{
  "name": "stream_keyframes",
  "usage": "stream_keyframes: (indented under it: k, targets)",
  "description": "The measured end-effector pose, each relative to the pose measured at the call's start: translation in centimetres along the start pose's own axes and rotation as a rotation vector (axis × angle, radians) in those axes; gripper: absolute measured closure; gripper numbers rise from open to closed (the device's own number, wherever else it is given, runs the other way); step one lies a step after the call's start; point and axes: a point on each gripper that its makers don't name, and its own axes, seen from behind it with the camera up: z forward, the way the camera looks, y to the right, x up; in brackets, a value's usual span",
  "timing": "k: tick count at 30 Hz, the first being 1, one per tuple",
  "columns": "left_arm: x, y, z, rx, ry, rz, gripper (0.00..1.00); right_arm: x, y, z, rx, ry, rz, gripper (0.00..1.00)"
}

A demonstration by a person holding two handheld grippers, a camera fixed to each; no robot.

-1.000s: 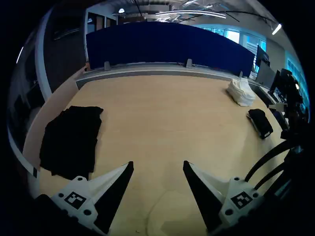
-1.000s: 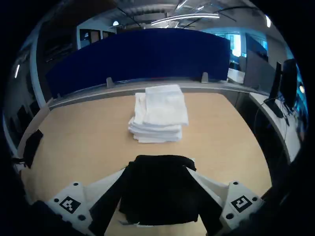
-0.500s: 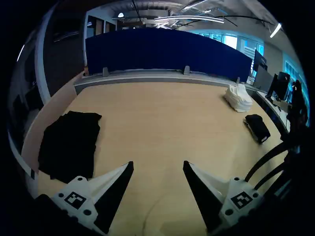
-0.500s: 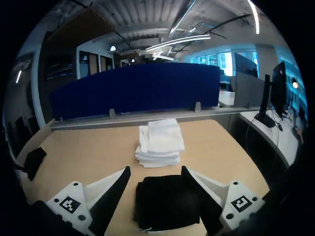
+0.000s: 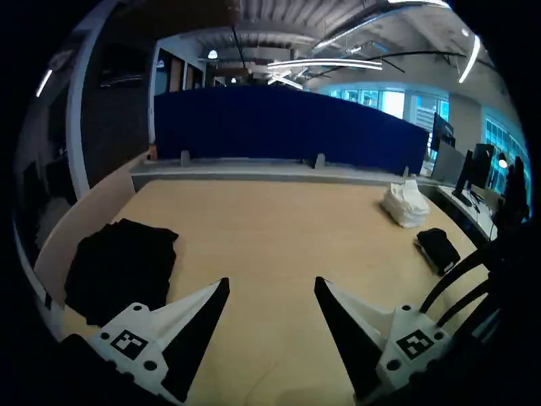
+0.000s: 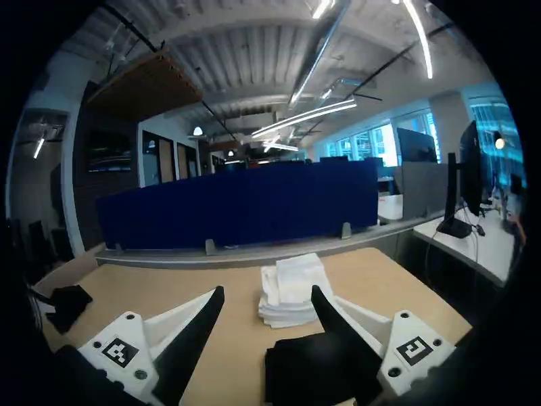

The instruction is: Fold towel

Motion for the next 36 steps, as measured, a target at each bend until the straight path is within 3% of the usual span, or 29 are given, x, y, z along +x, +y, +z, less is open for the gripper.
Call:
stream_keyframes:
  k: [6,11,15,21,36]
  targets:
    - [4.1,-0.6,-0.7,0.026,0.166,0.006,0.06,0.0,-0.7,-0.6,-0.006,0.014,-0.015,0.0]
    - [7.4,-0.5,-1.5,0.021,0.287,0.017,0.06,-0.3,-1.1,-1.1,-0.002,0.016,0.007,0.0]
    - [9.3,-0.9,-1.5,0.022,0.359,-0.018,0.07,-1.4,-0.8,-1.2,-0.022,0.005,0.029,0.0]
    - [9.6,-2.2,-1.1,0.061,0.391,-0.02,0.06,-1.9,-0.9,-1.6,-0.027,-0.002,0.024,0.0]
    - [6.3,-2.1,0.4,0.114,0.366,0.054,0.07,-2.5,-3.5,-2.4,0.02,-0.046,-0.009,0.0]
